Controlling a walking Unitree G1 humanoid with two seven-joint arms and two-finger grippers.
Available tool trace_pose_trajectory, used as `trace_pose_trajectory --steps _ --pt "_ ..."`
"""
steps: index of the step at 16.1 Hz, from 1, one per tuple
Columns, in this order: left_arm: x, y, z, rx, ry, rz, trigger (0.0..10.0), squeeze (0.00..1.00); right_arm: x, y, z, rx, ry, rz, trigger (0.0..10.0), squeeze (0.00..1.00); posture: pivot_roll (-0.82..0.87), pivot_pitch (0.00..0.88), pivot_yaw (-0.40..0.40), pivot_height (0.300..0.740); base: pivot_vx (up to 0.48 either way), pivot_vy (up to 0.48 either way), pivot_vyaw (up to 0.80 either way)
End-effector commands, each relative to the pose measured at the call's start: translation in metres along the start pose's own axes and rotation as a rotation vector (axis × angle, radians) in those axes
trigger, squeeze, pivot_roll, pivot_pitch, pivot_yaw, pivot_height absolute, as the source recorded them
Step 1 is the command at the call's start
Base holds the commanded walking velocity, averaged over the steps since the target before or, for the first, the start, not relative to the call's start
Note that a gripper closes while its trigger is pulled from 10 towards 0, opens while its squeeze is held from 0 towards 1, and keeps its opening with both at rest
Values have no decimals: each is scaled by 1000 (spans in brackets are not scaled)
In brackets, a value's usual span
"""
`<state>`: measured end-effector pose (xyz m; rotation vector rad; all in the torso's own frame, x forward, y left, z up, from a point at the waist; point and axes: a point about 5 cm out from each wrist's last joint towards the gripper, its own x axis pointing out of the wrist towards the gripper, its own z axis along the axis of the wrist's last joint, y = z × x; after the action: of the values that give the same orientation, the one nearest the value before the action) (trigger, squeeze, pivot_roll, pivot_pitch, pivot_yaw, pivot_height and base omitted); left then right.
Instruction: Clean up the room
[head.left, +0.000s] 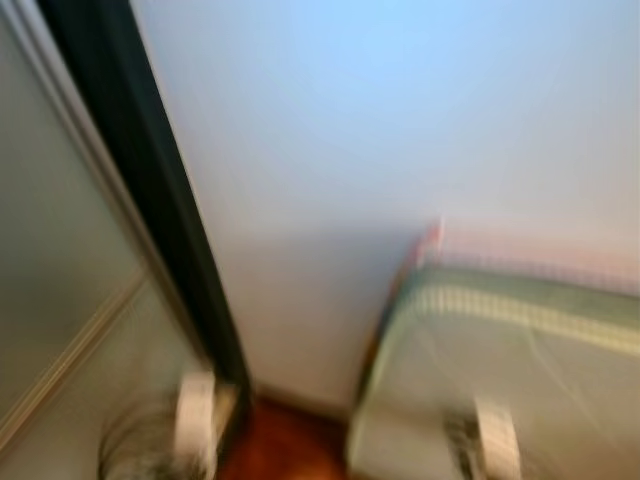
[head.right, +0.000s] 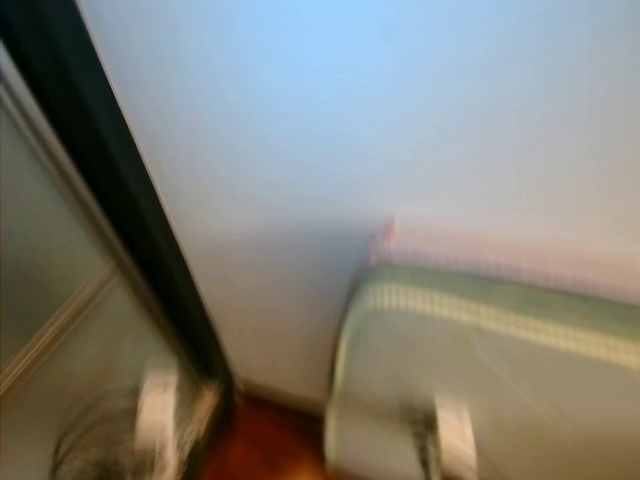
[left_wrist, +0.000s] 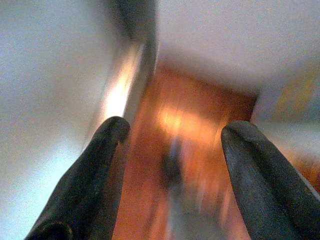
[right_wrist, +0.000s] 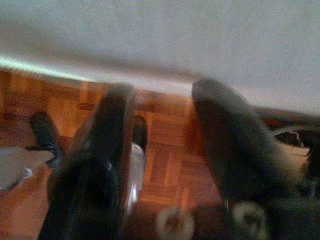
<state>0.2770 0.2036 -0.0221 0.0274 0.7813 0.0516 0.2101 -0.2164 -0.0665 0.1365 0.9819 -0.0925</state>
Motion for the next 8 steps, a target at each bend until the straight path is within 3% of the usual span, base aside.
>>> trace_pose_trajectory --steps 1,8 --pt "-1 1 -13 -13 51 -1 10000 0 -1 -4 15 3 -68 2 10000 0 -75 0 -73 740 0 0 0" --pt "-1 2 -11 1 73 5 10000 0 -1 -4 18 18 -80 12 10000 0 -79 0 -73 740 0 0 0"
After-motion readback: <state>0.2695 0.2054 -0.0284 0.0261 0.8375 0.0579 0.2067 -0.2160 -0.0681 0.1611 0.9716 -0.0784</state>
